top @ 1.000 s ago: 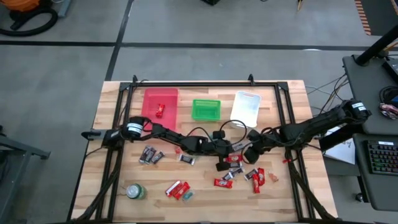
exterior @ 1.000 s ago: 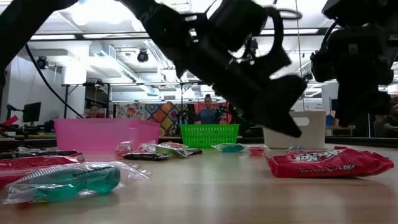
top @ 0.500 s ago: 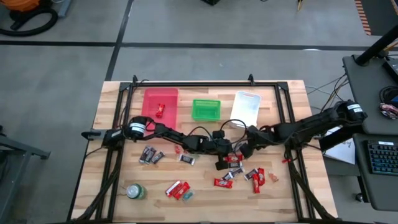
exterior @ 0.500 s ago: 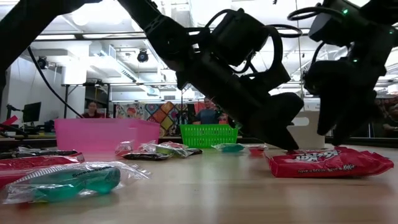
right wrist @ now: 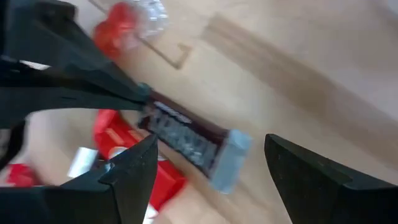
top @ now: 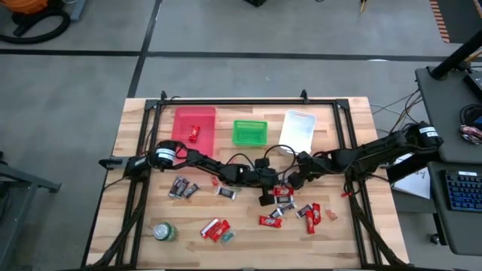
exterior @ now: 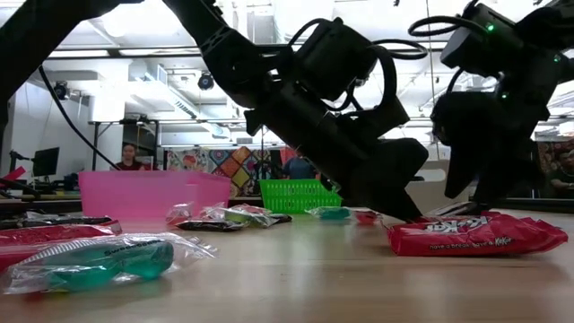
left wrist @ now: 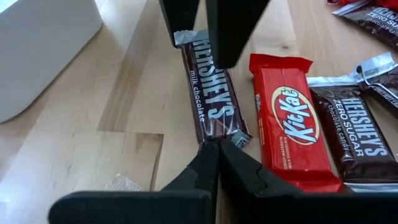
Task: Sort candy
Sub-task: Put the brown chocolate bar into the white bin
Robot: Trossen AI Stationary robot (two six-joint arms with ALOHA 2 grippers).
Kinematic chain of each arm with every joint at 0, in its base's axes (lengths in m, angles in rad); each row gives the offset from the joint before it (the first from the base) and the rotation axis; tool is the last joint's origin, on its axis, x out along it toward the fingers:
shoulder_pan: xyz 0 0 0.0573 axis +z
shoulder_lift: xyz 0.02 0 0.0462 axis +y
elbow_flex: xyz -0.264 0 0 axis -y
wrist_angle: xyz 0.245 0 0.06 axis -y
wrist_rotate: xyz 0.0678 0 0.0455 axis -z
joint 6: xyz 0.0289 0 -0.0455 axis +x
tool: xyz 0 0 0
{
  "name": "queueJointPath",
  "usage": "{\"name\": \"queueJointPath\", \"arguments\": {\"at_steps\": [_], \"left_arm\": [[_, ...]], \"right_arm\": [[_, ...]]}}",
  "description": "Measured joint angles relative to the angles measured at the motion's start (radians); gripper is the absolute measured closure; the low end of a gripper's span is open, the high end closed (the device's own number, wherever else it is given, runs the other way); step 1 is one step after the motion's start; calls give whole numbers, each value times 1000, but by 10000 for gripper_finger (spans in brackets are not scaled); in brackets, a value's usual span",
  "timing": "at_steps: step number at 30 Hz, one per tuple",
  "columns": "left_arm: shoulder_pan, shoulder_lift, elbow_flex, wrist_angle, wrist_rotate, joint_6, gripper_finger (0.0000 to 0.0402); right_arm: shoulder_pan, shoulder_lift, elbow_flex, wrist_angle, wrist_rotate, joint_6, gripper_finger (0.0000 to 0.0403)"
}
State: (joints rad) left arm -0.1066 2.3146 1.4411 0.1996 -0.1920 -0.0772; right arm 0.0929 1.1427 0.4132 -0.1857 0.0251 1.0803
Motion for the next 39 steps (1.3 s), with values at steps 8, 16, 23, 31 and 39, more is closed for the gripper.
{"name": "queueJointPath", "arguments": {"at_steps": [8,16,23,31,39], "left_arm": [[0,2,-2,9,0,-2,402],[-1,2,-2,9,0,-11,402],[-1,2,-4,24,0,-11,402],[-5,-2,-5,36,0,-17,402],[-11,-52,-8,-51,5,-14,402]], "right_arm": [[0,30,-9,68,-15,11,126],[0,69,-9,109,-29,27,197],[0,64,-9,111,-54,35,273],[0,58,-9,110,-59,30,348],[1,-7,-9,102,-64,-3,378]]}}
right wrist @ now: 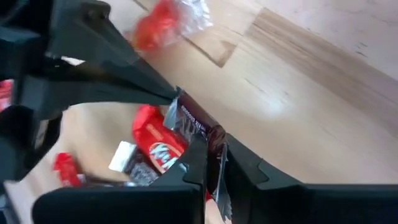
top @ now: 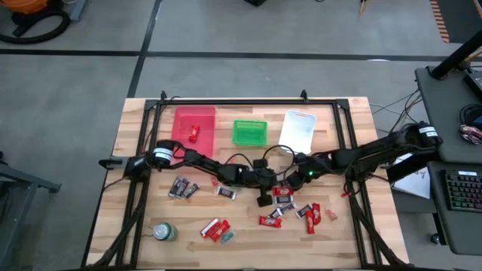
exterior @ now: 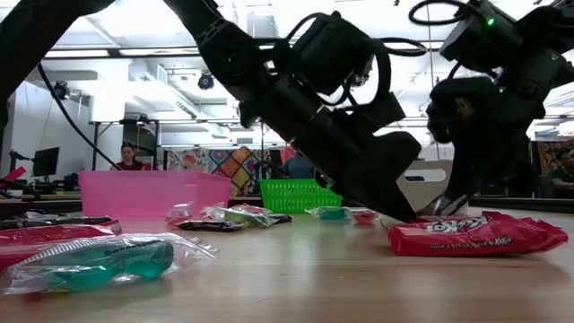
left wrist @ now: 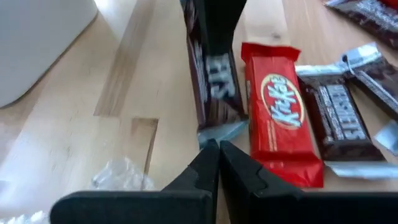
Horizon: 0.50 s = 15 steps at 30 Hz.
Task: Sort candy
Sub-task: Put the brown chocolate bar into the white bin
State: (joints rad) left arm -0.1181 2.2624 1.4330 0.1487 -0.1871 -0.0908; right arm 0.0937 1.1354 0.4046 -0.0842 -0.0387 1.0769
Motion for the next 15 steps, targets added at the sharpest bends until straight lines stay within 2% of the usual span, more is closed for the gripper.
{"name": "queueJointPath", "arguments": {"at_steps": [8,15], "left_arm": [[-9,-65,0,-79,-1,40,402],[-17,-155,0,-98,-2,102,402]], "right_arm": [[0,-131,21,-41,-22,-43,378],[-3,-204,98,-41,-13,-136,379]]}}
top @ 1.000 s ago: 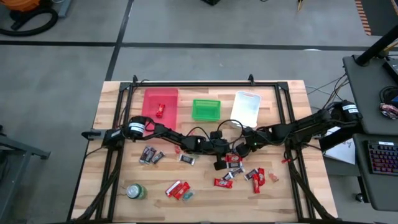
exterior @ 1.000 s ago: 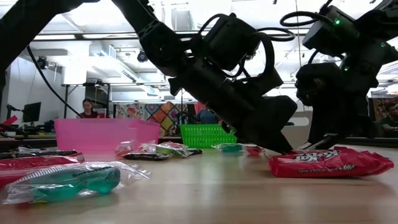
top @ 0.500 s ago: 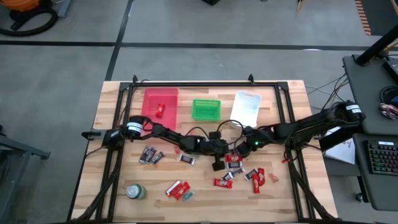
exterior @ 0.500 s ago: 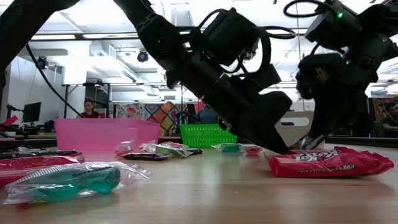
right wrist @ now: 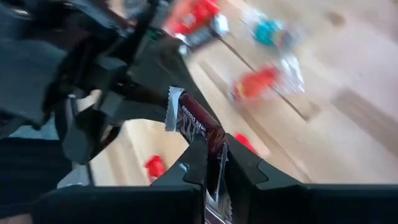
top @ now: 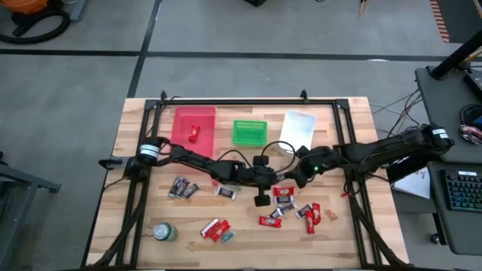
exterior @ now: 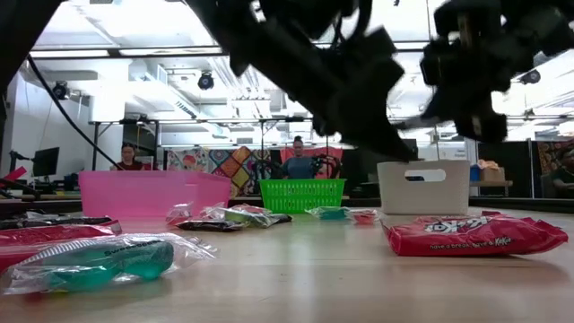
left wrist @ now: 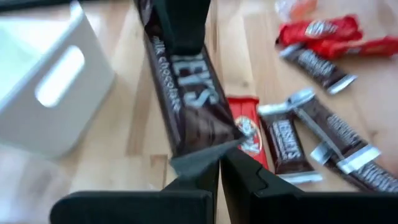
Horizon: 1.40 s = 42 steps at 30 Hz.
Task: Sort candy
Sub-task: Put the brown chocolate bar into the white bin
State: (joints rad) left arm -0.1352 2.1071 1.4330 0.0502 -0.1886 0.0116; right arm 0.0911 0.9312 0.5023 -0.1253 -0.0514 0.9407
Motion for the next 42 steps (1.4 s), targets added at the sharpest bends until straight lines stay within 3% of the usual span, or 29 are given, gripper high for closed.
{"name": "queueJointPath", "arguments": {"at_steps": [4,12,20,24,32,42], "left_arm": [[-2,-67,-20,-18,-2,35,402],[-2,-241,-188,91,-3,31,402],[-3,-446,-376,158,-12,-69,402],[-3,-530,-440,156,-13,-107,402],[-3,-603,-489,152,-14,-126,402],[-3,-589,-488,130,-14,-144,402]], "right_arm": [[-11,-6,82,-81,46,-84,379],[-97,43,305,-463,308,-283,380],[-352,162,479,-784,359,-474,380],[-494,255,533,-876,283,-665,380],[-658,466,587,-867,-41,-981,378],[-668,640,677,-864,-18,-995,293]]}}
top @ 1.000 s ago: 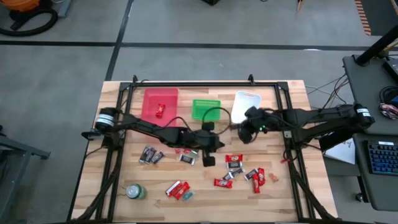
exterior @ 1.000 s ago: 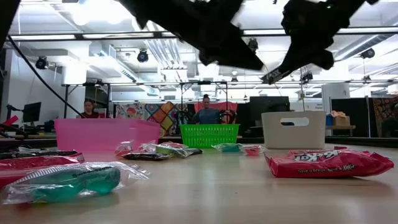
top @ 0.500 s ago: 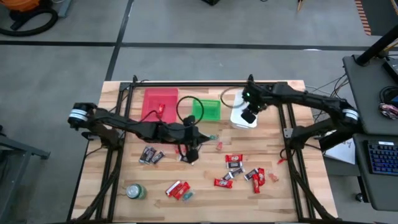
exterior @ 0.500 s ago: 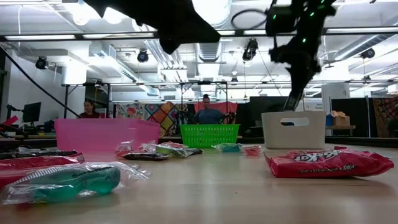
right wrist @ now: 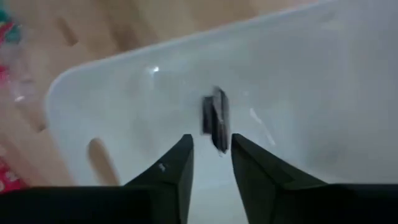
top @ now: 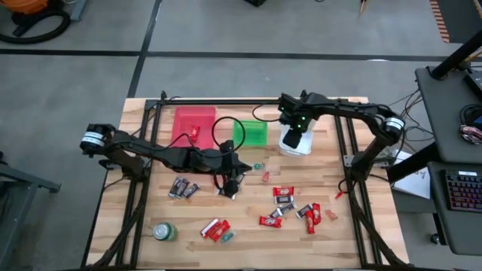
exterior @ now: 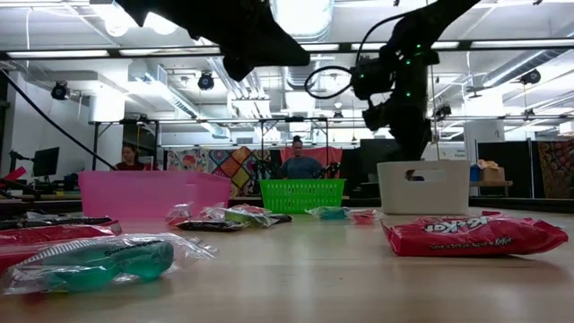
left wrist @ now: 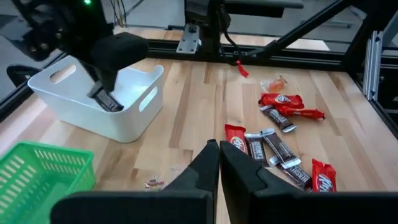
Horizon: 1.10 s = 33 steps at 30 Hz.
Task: Sort candy
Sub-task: Put the brown chocolate bar into the white bin, then put the green gummy into the green bin
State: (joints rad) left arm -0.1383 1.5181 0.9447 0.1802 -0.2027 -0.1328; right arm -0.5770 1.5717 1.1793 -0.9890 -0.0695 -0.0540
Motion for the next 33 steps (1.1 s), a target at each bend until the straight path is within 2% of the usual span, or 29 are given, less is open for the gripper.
{"name": "queueJointPath", "arguments": {"at_steps": [3,9,19,27,33], "left_arm": [[0,0,3,-42,0,-23,402],[0,0,31,-201,2,-101,402],[-11,0,87,-464,16,-230,402],[-63,2,68,-558,108,-254,397],[-118,2,58,-603,105,-236,346]], "right_arm": [[0,-1,33,-2,72,3,273],[0,-82,86,-16,100,28,256],[20,-318,115,-25,100,126,262],[135,-493,54,-19,95,193,264],[258,-566,-50,59,96,256,264]]}}
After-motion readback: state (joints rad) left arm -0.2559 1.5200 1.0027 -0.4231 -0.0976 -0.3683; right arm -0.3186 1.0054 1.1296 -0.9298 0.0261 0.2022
